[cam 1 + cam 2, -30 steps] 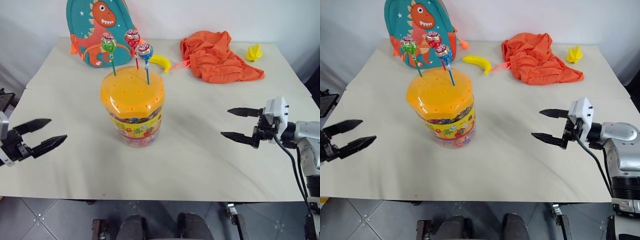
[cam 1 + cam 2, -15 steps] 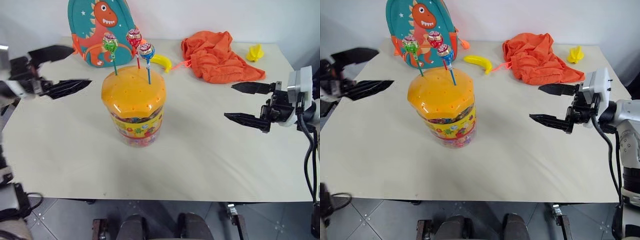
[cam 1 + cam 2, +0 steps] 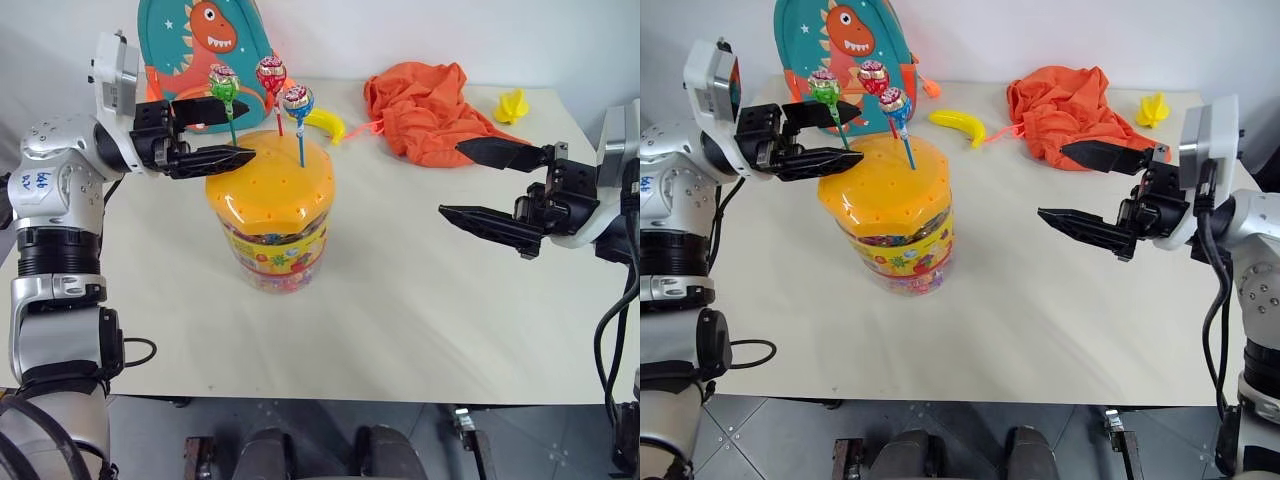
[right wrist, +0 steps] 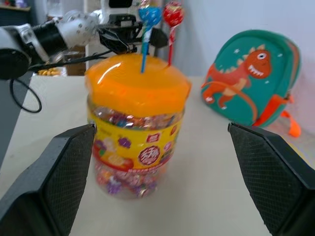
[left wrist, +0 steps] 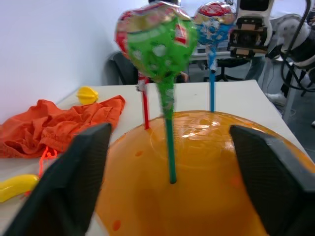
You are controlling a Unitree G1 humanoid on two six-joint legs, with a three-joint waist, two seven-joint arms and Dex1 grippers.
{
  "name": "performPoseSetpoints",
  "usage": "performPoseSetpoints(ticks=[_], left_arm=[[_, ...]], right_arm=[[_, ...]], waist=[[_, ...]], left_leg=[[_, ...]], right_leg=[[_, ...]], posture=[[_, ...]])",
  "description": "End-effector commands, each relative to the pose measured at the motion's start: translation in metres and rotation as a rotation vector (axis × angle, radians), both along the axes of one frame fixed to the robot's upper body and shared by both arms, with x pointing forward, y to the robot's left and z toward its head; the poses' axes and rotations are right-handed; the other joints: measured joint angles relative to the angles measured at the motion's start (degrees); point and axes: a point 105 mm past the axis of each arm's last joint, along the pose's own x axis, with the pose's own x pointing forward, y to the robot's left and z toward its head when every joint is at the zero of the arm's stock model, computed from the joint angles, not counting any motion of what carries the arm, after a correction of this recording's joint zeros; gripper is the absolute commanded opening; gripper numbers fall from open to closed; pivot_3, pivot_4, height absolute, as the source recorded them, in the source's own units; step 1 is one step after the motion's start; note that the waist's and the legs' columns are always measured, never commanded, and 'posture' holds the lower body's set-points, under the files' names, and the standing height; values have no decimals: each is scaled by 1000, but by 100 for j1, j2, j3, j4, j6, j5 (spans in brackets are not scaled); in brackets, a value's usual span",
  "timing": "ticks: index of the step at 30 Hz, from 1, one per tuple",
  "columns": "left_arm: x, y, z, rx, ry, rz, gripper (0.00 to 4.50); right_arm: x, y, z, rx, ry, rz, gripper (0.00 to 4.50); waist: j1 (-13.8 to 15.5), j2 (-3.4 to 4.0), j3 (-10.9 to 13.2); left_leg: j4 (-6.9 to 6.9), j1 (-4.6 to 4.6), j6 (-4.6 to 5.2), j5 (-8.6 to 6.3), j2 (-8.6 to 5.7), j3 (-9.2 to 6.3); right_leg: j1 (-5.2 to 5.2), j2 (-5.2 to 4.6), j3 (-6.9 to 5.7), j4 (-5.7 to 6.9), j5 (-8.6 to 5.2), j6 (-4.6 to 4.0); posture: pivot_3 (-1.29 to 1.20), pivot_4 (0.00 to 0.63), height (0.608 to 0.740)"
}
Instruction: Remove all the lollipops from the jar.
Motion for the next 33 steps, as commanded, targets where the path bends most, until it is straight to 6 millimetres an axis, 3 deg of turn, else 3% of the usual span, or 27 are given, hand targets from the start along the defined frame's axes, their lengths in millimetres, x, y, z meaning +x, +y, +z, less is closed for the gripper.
performPoseSetpoints(ticks=[1, 8, 10, 17, 22, 28, 30, 33], left_arm=[[-6, 1, 13, 29, -44, -21, 2502], [-6, 2, 26, 34, -61, 16, 394], [-7, 1, 32, 15, -75, 24, 28], [-12, -1, 58, -29, -134, 75, 28], [-7, 11, 81, -60, -137, 276, 28], [9, 68, 78, -106, 84, 758, 28], [6, 93, 67, -97, 146, 902, 28], [-4, 129, 31, 11, 306, 1109, 28]], right_arm=[[-7, -6, 7, 10, -58, -37, 4500], [-4, -12, 6, 1, -58, -61, 4500], [-2, -13, 6, -8, -64, -68, 4500], [8, -21, 5, -34, -59, -70, 4500], [15, -27, 8, -51, -55, -69, 4500], [14, -30, 3, -95, -29, -37, 4500], [13, -31, 0, -108, -19, -24, 4500], [12, -32, -5, -127, -4, 5, 4500]], waist=[[-9, 0, 0], [-24, -1, 1], [-11, -3, 2], [-21, -5, 3], [-42, -5, 3], [-73, -5, 3], [-87, -5, 3], [-118, -4, 3]], left_leg=[[2, -1, 0, 0, 0, -1], [0, 0, 1, 0, -1, -1], [0, -1, 1, -1, -1, -3], [1, -3, 2, -1, -4, -4], [0, -2, 2, -1, -4, -5], [0, 1, 2, -1, -3, -11], [-2, 1, 2, -1, -2, -12], [-4, 2, 2, -1, -2, -13]], right_leg=[[0, 0, -1, 1, 0, 0], [-1, -1, -1, 0, 0, 0], [-1, -1, -2, 1, 0, 0], [-1, -4, -2, 0, 0, 0], [-1, -4, -2, 0, 0, 0], [-2, -4, -1, 10, 0, 0], [-2, -4, -1, 10, 0, 0], [-3, -5, 1, 14, 0, 0]], posture=[[0, 150, 740], [0, 150, 740], [0, 150, 740], [0, 150, 740], [0, 150, 740], [0, 150, 740], [0, 150, 740], [0, 150, 740]])
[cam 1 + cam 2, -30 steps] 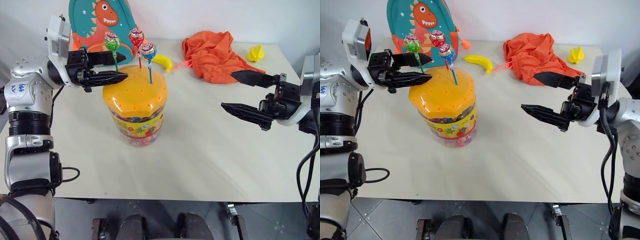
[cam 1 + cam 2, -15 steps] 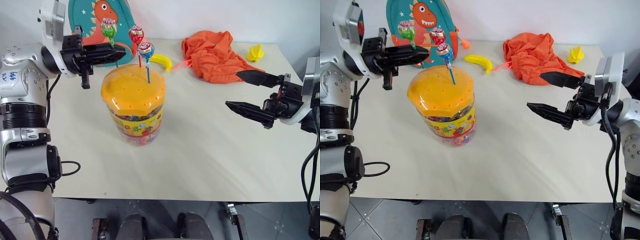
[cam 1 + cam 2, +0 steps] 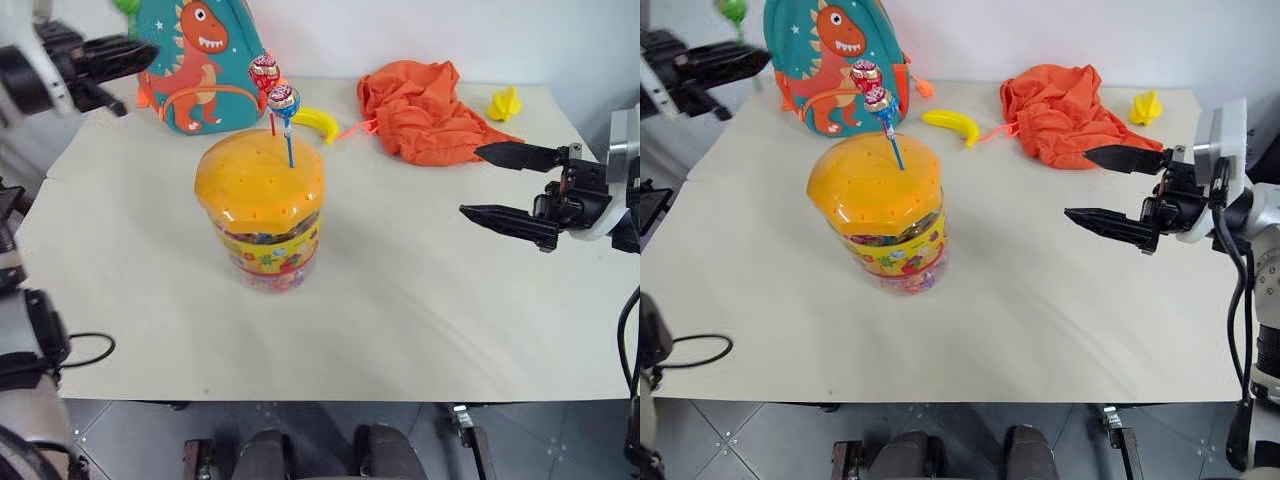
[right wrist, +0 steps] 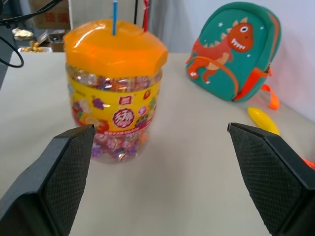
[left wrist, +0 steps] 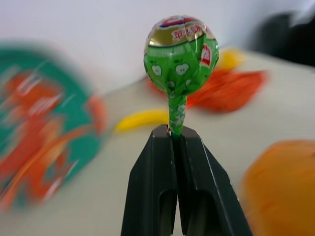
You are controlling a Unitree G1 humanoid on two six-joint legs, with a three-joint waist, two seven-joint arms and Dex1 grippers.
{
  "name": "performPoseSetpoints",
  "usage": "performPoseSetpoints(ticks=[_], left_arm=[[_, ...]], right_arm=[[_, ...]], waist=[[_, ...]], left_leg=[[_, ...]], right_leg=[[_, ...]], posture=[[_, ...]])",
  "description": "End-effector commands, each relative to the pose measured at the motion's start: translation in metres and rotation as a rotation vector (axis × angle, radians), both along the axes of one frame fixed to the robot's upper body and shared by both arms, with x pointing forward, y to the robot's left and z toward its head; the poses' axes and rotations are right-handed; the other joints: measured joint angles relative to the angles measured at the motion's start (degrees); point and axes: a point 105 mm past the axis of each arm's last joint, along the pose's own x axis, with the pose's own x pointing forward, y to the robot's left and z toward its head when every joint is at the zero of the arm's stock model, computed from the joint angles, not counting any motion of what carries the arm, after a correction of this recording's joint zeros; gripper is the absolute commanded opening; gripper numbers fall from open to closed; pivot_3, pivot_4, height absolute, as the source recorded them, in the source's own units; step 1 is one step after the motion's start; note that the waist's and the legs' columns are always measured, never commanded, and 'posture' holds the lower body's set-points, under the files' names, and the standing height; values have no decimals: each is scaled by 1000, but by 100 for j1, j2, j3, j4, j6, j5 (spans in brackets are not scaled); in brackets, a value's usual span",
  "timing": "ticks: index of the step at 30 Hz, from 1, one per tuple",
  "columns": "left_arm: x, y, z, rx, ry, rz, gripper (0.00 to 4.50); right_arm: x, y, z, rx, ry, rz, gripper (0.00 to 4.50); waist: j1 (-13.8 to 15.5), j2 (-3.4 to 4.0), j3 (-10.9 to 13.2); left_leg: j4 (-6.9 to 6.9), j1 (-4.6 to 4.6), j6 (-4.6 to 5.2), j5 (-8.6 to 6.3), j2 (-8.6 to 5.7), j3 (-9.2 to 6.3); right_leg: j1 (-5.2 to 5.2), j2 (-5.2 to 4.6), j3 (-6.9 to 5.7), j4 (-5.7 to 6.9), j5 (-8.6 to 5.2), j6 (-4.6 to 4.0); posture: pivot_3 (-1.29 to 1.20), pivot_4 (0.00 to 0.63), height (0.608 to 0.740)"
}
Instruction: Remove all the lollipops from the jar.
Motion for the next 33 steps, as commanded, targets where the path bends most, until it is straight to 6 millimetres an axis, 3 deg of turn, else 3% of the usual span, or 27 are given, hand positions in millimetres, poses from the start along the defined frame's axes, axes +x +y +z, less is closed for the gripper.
performPoseSetpoints(ticks=[1, 6, 12, 19, 23, 33], left_arm=[[-19, 40, -27, 29, 170, 231, 28], [-44, 81, -90, 69, 440, 454, 28], [-67, 116, -150, 161, 673, 651, 28], [-76, 115, -170, 124, 799, 686, 28], [-77, 113, -170, 106, 828, 674, 1011], [-87, 105, -147, 156, 814, 625, 4149]], right_arm=[[-6, -4, 2, -34, -23, 30, 4500], [-6, -3, -7, -57, -12, 71, 4500], [-2, 4, -13, -66, 0, 91, 4500], [-1, 6, -14, -60, 2, 89, 4500], [-2, 5, -15, -58, 2, 85, 4500], [-4, 1, -11, -74, -4, 76, 4500]], waist=[[-21, -2, 1], [7, -6, 3], [95, -17, 10], [115, -24, 15], [92, -24, 14], [98, -25, 15]], left_leg=[[-1, 1, 0, 0, 0, 0], [0, 0, 0, 0, 0, -4], [2, 0, -1, -1, -1, 1], [1, 0, -2, -1, -6, 4], [0, 1, -3, -1, -6, 8], [-3, 0, -3, -1, -4, 15]], right_leg=[[0, 0, 1, 4, 0, 0], [0, 0, 6, 9, 0, 0], [0, -1, 17, 8, 0, 0], [0, -2, 20, 8, 0, 0], [-1, -2, 19, 8, 0, 0], [-10, -2, 22, 9, 0, 0]], posture=[[0, 150, 740], [0, 150, 740], [0, 150, 740], [0, 150, 740], [0, 150, 740], [0, 150, 740]])
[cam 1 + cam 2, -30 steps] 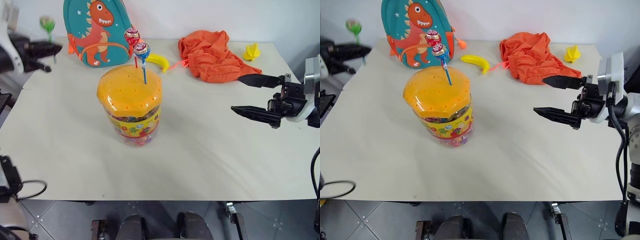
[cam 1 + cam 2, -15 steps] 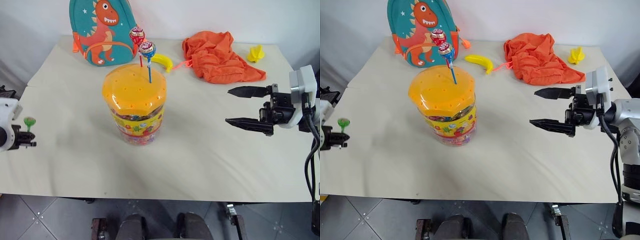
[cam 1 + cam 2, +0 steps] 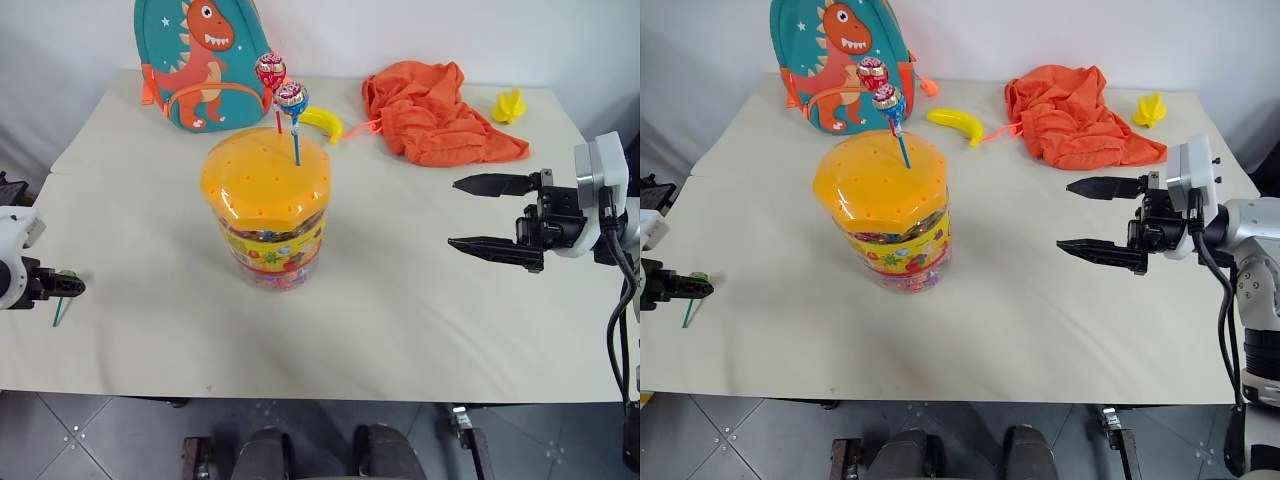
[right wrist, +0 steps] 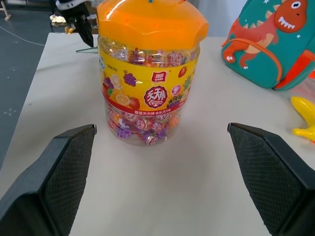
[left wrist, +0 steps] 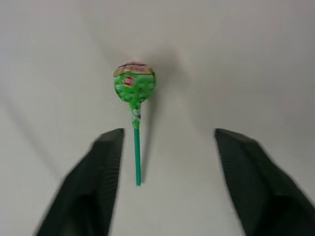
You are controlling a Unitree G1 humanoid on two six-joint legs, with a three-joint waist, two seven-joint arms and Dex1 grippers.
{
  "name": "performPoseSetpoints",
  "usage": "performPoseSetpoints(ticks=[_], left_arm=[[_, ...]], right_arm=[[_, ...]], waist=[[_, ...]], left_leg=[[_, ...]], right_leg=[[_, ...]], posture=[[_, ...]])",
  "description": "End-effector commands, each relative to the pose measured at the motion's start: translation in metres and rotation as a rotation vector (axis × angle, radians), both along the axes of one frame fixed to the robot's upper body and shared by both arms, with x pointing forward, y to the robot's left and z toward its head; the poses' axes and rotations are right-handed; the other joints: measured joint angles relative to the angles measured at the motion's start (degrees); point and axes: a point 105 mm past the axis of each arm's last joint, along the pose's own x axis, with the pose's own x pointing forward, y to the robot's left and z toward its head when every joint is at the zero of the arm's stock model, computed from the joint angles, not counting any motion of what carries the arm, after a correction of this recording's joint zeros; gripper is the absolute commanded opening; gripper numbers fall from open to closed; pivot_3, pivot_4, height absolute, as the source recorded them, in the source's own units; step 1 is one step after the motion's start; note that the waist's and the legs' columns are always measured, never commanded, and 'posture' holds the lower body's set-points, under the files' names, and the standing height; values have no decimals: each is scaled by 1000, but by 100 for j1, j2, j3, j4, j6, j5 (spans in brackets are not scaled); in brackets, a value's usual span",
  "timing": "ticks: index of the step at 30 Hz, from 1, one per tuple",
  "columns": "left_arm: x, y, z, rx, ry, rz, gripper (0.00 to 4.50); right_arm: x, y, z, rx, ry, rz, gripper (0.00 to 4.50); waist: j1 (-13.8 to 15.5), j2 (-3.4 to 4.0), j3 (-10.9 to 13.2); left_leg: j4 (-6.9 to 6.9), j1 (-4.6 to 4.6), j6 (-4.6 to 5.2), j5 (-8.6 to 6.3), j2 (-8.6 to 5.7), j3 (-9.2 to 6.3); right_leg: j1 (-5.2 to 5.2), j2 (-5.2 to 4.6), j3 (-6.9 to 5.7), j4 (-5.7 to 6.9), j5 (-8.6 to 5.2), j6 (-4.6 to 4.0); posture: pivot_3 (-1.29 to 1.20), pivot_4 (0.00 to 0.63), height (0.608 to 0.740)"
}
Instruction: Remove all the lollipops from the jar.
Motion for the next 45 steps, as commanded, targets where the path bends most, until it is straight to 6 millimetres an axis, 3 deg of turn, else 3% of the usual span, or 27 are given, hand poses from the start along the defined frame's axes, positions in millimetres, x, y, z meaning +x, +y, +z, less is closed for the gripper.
performPoseSetpoints(ticks=[1, 3, 5, 7, 11, 15, 19, 22, 29, 40, 43, 45], left_arm=[[-3, -2, 19, 19, -43, -31, 4463], [0, -3, 32, 27, -101, -56, 4489], [11, -13, 63, 16, -254, -140, 4489], [16, -21, 80, -11, -342, -200, 4489], [22, -43, 101, -62, -520, -400, 4489], [22, -75, 128, -181, -872, -697, 4489], [5, -102, 127, -319, -1020, -1042, 4489], [-4, -106, 121, -357, -1083, -1192, 4489], [-17, -97, 106, -430, -1176, -1327, 4489], [-24, -94, 96, -441, -1214, -1331, 4489], [-25, -95, 96, -448, -1215, -1331, 4500], [-25, -96, 96, -445, -1212, -1329, 4500]], right_arm=[[-5, -5, 14, -12, -55, -9, 4500], [-4, -5, 15, -20, -44, -16, 4500], [0, -2, 17, -43, -25, -37, 4500], [1, 3, 21, -31, -25, -55, 4500], [-9, 28, 39, 49, -50, 3, 4500], [-15, 57, 59, 126, -12, 55, 4500], [-26, 90, 62, 160, -1, 170, 4500], [-24, 108, 60, 183, 14, 210, 4500], [3, 148, 49, 243, 17, 200, 4500], [25, 186, 64, 287, 39, 210, 4500], [16, 186, 72, 319, 31, 268, 3878], [16, 185, 72, 313, 26, 268, 3192]], waist=[[7, 0, 0], [10, 0, 0], [14, -8, 7], [6, -15, 10], [-17, -9, 10], [-19, -1, 14], [-32, -10, 9], [-49, -10, 9], [-162, -14, 7], [-375, -13, 7], [-406, -13, 7], [-424, -13, 7]], left_leg=[[0, 0, 0, 0, 0, 0], [1, 0, 0, 0, -1, 0], [1, 0, 0, 0, -1, 0], [5, -6, -1, 0, 3, -1], [2, -4, -1, -1, 2, 3], [4, -10, -1, 0, 5, 9], [10, -14, -2, -1, 6, 7], [5, -15, -2, -1, 1, 14], [9, -17, -2, -1, -3, 10], [0, -18, -2, -1, -4, -11], [0, -18, -2, -1, -4, -18], [0, -18, -2, -1, -5, -23]], right_leg=[[0, 0, 1, 0, 0, 0], [0, -1, 2, 0, 0, 0], [0, 0, 1, 0, 0, 0], [-2, 2, -1, 0, 0, -1], [-8, 0, -1, 3, 0, -1], [-29, -3, -1, 15, -1, -1], [-31, -2, -13, 28, 0, -2], [-39, -6, -18, 30, 0, -2], [-68, -16, -25, 93, 0, -2], [-77, -20, -42, 109, 0, -2], [-77, -20, -44, 111, 0, -2], [-75, -21, -44, 112, 0, -2]], posture=[[0, 150, 740], [0, 150, 740], [0, 150, 740], [0, 150, 740], [0, 150, 740], [0, 150, 740], [0, 150, 740], [0, 150, 740], [0, 150, 740], [0, 150, 740], [0, 150, 740], [0, 150, 740]])
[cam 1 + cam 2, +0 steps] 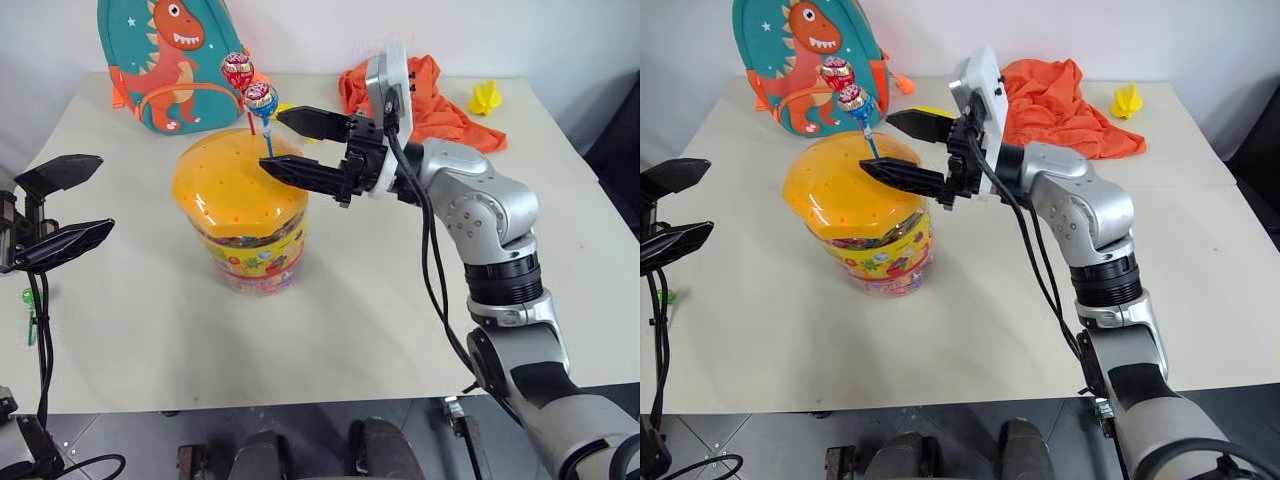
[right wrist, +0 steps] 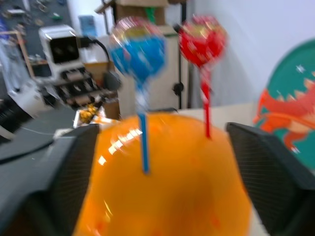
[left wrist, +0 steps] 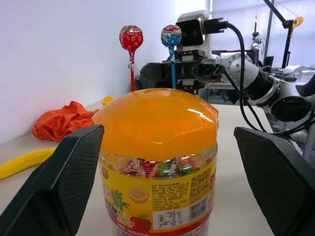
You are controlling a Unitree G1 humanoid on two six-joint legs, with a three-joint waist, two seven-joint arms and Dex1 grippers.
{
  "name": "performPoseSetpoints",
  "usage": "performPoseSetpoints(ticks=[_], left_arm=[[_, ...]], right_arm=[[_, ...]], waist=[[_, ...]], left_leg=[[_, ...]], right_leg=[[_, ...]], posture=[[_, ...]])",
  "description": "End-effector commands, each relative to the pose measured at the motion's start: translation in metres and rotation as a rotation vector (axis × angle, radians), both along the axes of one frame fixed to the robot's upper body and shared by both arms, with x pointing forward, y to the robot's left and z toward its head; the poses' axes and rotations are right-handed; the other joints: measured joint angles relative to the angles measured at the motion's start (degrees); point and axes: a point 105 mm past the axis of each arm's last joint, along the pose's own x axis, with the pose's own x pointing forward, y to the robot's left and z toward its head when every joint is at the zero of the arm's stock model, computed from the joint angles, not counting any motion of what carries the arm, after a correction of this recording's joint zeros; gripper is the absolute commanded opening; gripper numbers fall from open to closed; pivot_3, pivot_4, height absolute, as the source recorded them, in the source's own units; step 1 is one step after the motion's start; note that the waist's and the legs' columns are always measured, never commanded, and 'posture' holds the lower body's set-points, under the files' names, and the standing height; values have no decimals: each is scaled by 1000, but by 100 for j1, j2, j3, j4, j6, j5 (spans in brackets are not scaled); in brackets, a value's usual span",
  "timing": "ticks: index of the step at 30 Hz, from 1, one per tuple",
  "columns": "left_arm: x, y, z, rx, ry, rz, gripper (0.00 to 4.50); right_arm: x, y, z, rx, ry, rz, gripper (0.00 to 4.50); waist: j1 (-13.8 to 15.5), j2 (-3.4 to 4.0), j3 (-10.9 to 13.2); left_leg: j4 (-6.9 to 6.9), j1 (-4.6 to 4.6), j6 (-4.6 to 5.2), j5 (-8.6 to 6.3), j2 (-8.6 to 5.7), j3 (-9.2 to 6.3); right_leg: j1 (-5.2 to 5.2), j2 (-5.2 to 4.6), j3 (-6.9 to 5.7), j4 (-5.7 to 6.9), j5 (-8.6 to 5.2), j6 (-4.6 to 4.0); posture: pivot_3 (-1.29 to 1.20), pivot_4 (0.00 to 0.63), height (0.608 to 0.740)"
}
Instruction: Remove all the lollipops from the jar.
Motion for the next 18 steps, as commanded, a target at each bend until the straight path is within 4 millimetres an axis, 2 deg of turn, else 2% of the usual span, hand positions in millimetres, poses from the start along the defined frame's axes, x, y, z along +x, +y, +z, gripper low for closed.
performPoseSetpoints(ticks=[1, 9, 18], left_arm=[[-7, -2, 9, 8, -55, 3, 4500], [-5, -7, 11, 1, -66, -1, 4500], [-2, -11, 11, -3, -69, 7, 4500]], right_arm=[[-9, -3, 16, 30, -58, 26, 2852], [-14, 0, 21, 31, -85, 53, 37], [-21, 1, 22, 17, -104, 90, 11]], waist=[[-21, 0, 0], [-79, 1, 0], [-79, 1, 0]], left_leg=[[-1, 0, 0, 0, -1, -1], [-2, 1, 0, 0, -2, -45], [-1, 0, 0, 0, -4, -54]], right_leg=[[1, -1, 0, 0, 0, 0], [-1, -1, 1, -1, 0, 0], [1, 0, 2, 1, 0, 0]], posture=[[0, 150, 740], [0, 150, 740], [0, 150, 740]])
